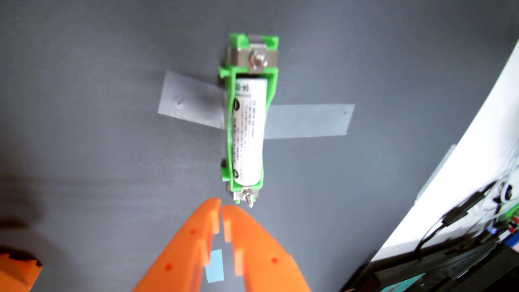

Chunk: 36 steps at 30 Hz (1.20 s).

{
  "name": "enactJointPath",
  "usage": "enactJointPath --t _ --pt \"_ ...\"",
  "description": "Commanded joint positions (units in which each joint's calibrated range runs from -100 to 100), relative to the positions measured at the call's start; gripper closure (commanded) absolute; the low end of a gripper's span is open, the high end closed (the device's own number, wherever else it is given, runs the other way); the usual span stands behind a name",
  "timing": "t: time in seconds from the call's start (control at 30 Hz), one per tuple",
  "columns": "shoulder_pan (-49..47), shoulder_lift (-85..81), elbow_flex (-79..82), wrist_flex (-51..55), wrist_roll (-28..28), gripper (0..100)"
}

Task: Insert Battery

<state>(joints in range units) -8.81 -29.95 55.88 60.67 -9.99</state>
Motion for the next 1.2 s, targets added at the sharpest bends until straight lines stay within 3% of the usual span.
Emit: enactJointPath --t 0.0,0.7,0.97,1.17 --pt "2.6 -3.9 2.1 0.3 0.2 98" --pt "17.4 -5.7 8.9 0.7 6.6 98" --pt "22.4 -5.7 16.8 -9.7 7.9 99" --pt "22.3 -5.7 16.7 -10.1 7.8 99"
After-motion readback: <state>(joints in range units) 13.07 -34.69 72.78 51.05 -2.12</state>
